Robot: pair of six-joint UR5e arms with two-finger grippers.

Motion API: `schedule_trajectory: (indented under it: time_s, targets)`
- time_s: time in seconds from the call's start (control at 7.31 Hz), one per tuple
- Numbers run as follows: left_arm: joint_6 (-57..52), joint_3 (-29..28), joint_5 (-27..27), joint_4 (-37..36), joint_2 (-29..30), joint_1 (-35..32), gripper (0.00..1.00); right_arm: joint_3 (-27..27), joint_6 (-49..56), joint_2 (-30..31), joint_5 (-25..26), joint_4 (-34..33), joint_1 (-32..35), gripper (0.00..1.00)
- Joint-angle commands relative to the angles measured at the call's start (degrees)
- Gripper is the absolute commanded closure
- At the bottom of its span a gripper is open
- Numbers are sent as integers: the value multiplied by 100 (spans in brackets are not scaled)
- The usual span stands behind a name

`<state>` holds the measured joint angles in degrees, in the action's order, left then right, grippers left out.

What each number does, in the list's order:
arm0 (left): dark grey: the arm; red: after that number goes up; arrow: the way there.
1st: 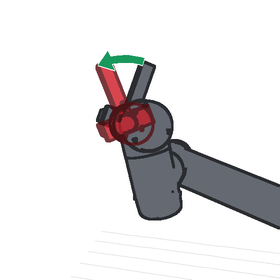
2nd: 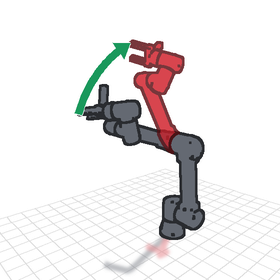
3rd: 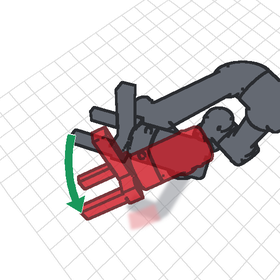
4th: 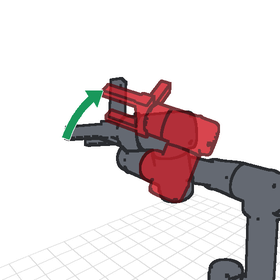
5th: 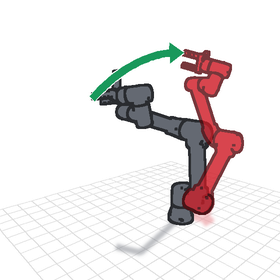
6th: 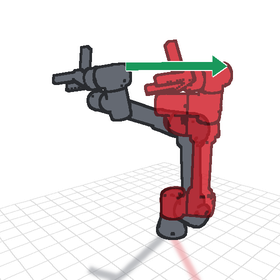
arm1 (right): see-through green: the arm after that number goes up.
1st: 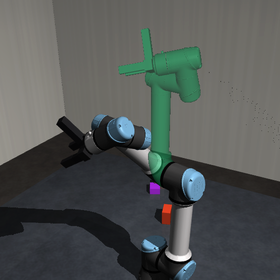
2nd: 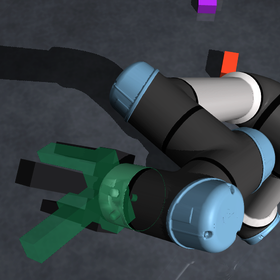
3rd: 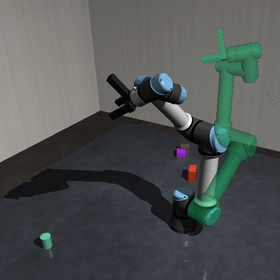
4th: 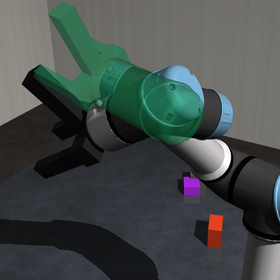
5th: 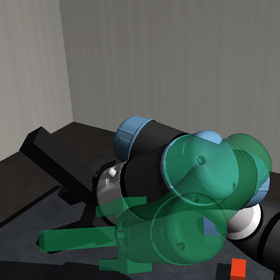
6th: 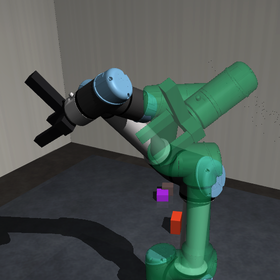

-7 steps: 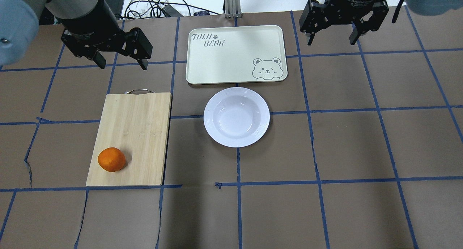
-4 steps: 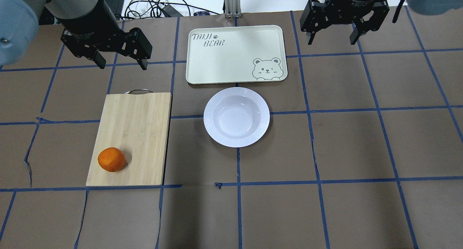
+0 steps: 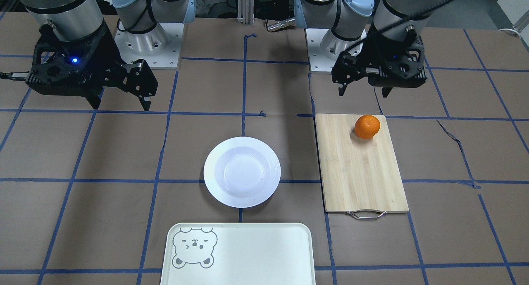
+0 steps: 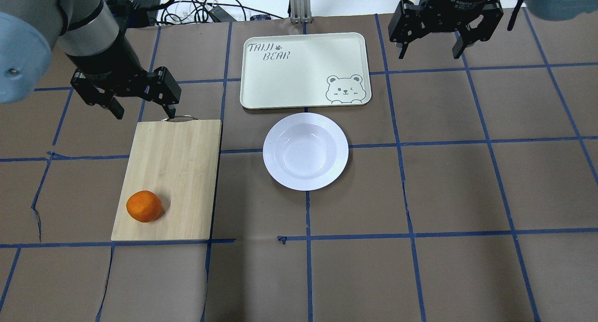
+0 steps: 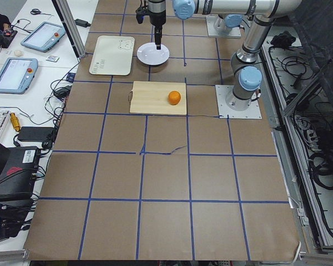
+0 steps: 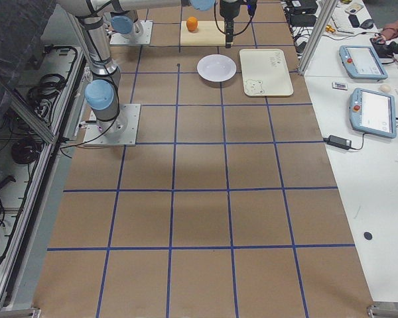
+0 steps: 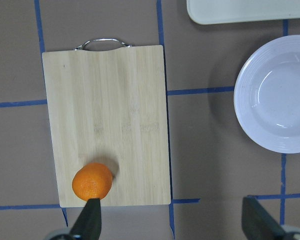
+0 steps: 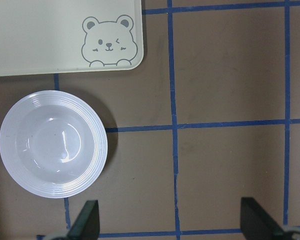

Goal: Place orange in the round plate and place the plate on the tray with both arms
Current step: 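Lower the left gripper onto the orange on the cutting board and grasp it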

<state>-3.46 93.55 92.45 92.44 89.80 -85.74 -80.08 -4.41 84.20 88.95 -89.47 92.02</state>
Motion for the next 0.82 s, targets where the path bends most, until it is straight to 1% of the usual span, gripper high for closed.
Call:
schedule_trajectory:
  time_s: [0.0,0.14,0.27,0.55,0.68]
  targets:
    - [-852,881,-7,-50,28,758,0,-25,19,0,26,0,0,0]
    - [-884,1198,236,-68,115,874,0,-34,10,-9,35,0,0,0]
    - [-858,1462,891,-251,273,919,0,-34,10,-9,52,0,0,0]
    - [-910,2173,968,-1127,432,919,0,-34,19,-9,35,0,0,0]
    - [-972,2385,942,-1488,528,919,0,-34,10,-9,9,0,17,0]
